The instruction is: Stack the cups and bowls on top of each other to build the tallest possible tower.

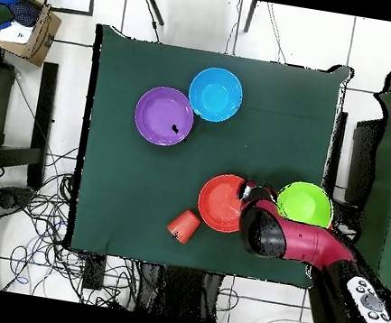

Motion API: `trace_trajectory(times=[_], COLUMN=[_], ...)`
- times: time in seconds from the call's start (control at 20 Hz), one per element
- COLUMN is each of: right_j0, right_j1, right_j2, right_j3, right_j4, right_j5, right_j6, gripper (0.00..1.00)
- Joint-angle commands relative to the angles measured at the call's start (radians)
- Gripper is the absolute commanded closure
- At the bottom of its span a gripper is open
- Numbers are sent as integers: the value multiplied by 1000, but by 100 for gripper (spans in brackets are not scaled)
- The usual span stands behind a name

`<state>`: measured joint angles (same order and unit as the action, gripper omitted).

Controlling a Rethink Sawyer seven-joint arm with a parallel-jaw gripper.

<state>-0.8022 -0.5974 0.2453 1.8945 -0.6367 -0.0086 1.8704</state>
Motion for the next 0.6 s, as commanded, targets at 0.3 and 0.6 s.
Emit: trace_trajectory(times=[0.3, 0.6], right_j0=[52, 59], right_j1=[50, 63], right_j2=[65, 55], right_j3=[29, 22], right_j4=[-33, -43], right_j5=[109, 101], right_j6=[8, 6], gripper=[0, 0])
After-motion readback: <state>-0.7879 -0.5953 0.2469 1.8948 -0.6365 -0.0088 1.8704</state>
